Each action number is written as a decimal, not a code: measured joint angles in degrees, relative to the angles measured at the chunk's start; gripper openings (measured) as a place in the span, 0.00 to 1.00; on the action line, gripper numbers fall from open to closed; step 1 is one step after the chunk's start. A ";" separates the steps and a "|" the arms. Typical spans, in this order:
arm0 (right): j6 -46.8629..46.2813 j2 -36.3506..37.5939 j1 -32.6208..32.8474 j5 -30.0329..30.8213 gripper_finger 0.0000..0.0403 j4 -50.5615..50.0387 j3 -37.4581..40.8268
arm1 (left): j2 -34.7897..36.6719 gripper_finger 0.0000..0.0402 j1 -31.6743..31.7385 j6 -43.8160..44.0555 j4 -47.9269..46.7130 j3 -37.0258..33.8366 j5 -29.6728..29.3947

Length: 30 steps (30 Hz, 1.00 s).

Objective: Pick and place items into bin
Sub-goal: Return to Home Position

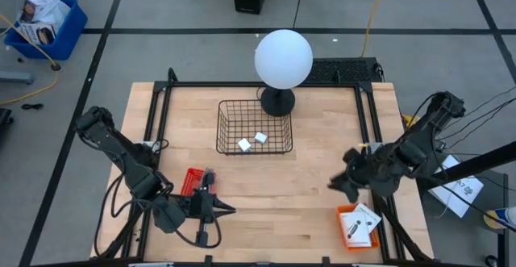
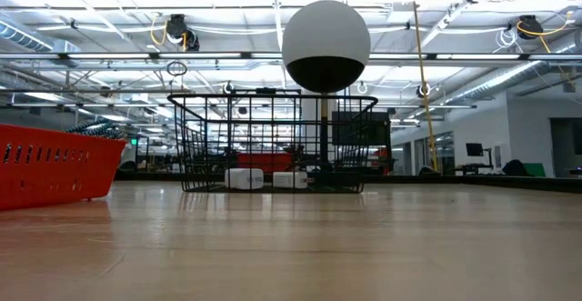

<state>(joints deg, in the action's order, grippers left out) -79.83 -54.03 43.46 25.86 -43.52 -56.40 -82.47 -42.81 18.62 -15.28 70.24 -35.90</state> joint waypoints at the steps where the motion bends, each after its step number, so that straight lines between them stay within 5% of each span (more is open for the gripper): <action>1: 3.84 0.14 -1.04 3.46 0.38 1.77 0.00 | 0.01 0.06 0.43 -0.13 0.03 0.00 0.42; 6: 24.26 -0.52 -4.87 10.58 0.38 15.57 0.55 | 0.12 0.06 2.13 -7.16 6.77 -4.01 5.69; 12: 49.06 -2.85 -6.24 13.89 0.38 39.06 11.04 | 3.17 0.06 6.77 -6.75 21.66 -19.78 12.20; 20: 62.65 -3.04 -19.79 -12.09 0.38 72.65 32.99 | 10.24 0.06 11.07 -9.56 39.30 -38.23 12.83; 30: 66.09 10.34 -33.56 -21.62 0.38 72.32 41.16 | 31.98 0.06 16.65 -10.72 38.66 -52.08 17.84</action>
<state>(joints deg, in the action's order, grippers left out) -13.74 -43.68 9.90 4.24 28.79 -15.25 -50.48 -26.16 7.90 23.38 18.16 -18.06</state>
